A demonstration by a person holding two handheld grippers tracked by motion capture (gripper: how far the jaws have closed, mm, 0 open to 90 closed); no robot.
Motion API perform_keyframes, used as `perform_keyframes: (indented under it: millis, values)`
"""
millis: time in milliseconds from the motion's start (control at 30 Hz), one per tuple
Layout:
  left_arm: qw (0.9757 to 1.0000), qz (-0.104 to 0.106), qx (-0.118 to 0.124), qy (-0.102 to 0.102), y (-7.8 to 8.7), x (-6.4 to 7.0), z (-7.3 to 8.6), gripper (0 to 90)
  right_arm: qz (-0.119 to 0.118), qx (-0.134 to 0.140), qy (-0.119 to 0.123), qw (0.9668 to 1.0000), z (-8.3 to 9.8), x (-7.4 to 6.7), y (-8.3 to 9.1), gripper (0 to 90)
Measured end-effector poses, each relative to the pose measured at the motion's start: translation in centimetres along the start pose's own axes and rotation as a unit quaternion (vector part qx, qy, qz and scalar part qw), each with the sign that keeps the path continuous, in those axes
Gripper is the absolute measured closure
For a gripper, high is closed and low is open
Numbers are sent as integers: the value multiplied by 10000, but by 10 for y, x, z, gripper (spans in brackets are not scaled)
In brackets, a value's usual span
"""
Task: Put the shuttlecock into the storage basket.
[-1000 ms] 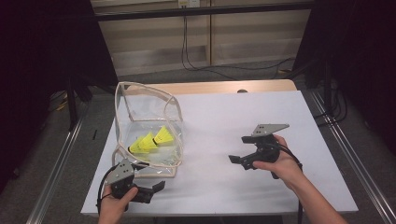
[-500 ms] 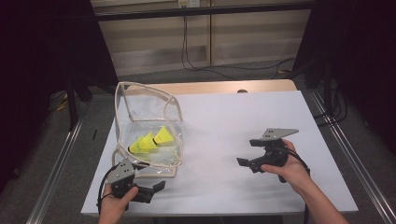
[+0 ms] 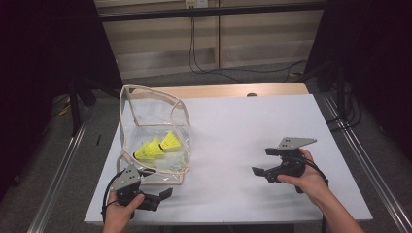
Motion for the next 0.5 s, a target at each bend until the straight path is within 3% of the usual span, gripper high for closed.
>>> perform_keyframes:
  millis: [500]
  values:
    - [10000,20,2,-7,0,0,0,37,106,47,-43,9999,11,6,13,74]
Point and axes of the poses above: each handheld gripper's, and its own axes: y roughly backward along the jaws, z roughly out of its underside, x roughly to its right, the point moved 5 cm from there along -y, roughly forward along the jaws, and after that the axes turned 10 degrees about x, right-handed, at the moved point
